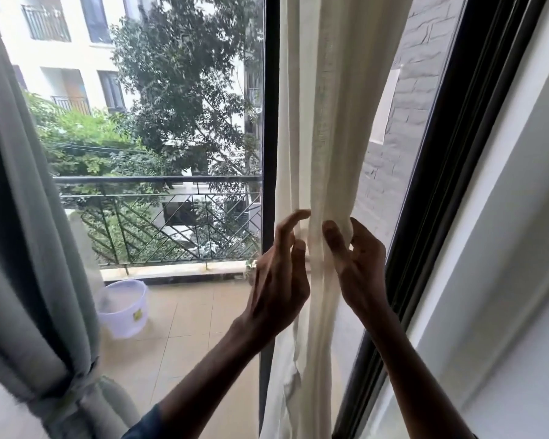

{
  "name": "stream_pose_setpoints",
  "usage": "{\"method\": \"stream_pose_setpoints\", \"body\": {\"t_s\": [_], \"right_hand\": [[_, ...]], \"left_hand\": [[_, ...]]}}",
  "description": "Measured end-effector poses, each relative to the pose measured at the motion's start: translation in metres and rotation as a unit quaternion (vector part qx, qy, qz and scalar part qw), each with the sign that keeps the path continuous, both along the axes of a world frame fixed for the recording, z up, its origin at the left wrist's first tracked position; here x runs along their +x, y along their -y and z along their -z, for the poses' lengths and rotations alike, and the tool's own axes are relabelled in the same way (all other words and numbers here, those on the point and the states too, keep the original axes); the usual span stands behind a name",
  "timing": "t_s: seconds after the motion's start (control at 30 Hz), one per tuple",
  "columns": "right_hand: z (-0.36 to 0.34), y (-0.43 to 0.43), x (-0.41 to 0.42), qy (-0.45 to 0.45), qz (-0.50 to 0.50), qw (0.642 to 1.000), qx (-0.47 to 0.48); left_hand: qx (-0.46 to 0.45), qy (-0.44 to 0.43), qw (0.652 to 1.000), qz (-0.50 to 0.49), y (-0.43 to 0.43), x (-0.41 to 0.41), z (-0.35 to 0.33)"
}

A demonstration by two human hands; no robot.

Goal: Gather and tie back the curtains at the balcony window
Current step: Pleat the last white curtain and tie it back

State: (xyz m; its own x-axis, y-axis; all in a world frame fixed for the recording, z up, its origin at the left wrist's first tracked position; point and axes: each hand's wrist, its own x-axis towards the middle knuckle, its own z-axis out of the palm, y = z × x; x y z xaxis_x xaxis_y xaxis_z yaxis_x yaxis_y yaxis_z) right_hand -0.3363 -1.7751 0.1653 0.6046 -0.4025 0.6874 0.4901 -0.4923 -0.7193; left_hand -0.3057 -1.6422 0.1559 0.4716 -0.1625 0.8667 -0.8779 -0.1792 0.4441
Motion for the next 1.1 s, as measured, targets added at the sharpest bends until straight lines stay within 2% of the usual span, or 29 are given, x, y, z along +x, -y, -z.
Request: {"method": "stream_pose_setpoints", "body": {"t_s": [0.17, 0.4, 0.63, 0.77, 0.97, 1.1], "right_hand": [[0.003, 0.001, -0.004, 0.009, -0.006, 1.000, -0.007], [0.003, -0.007, -0.006, 0.004, 0.064, 0.997, -0.040], [0.010, -0.010, -0.006, 0.030, 0.112, 0.992, -0.056], [0.009, -0.017, -0.012, 0.055, 0.132, 0.988, -0.063], [0.006, -0.027, -0.021, 0.074, 0.097, 0.987, -0.108], [0.004, -0.031, -0.024, 0.069, 0.005, 0.997, -0.039]], "left_hand": [[0.009, -0.021, 1.000, -0.008, -0.001, -0.005, -0.004], [-0.003, -0.015, 0.997, -0.079, 0.005, -0.007, -0.010], [-0.061, 0.082, 0.986, -0.133, -0.009, -0.002, 0.002], [0.005, 0.140, 0.974, -0.176, -0.013, 0.003, 0.012], [0.034, 0.023, 0.983, -0.178, -0.011, -0.003, 0.006], [0.038, -0.068, 0.986, -0.147, -0.012, -0.008, -0.005]]}}
